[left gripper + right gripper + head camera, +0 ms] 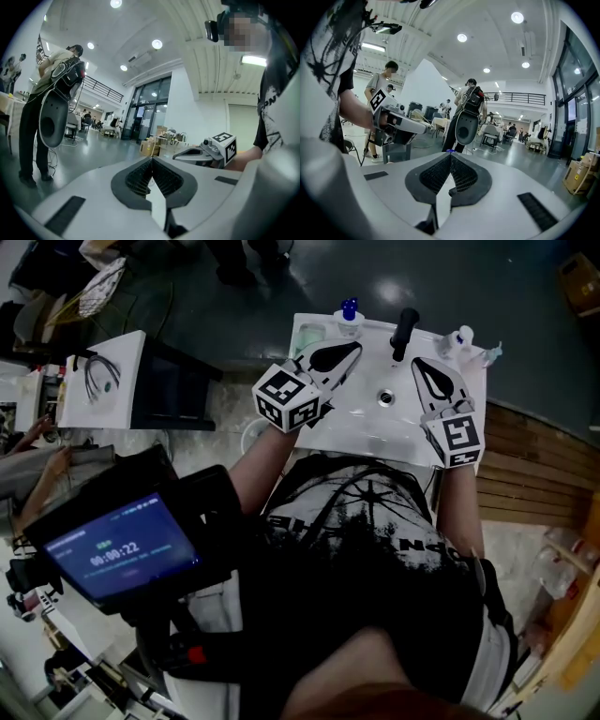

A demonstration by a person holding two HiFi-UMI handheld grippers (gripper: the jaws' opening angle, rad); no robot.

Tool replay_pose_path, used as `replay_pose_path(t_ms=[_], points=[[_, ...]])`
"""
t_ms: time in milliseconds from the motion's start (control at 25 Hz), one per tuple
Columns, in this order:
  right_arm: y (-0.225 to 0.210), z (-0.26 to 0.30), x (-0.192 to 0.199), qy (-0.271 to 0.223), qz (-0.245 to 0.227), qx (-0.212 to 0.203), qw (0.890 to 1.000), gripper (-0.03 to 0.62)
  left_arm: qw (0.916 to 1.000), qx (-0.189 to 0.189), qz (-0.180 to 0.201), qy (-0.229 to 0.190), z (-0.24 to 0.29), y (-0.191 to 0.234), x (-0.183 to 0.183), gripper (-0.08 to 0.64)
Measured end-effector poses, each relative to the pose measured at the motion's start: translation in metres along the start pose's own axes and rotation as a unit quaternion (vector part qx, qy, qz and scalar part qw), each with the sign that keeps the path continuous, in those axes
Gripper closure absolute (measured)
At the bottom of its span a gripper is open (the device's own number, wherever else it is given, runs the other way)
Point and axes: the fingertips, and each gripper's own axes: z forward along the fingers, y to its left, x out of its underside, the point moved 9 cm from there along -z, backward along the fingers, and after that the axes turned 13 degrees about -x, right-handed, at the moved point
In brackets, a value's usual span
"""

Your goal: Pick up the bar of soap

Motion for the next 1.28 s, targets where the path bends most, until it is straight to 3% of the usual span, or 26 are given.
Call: replay_pose_path(t_ms=[280,1280], points=[[0.004,0.000,0.001,0.000,0.002,0.000,1.000,0.577,0.9995,-0.012,0.029,0.009,-0.004,0.000,0.002,0.549],[0.023,0.030,-0.003,0.012,-0.008,-0.029,0.999,0.577,0.9993,-0.029,0.011,0.023,-0.024,0.025,0.015,0.549]])
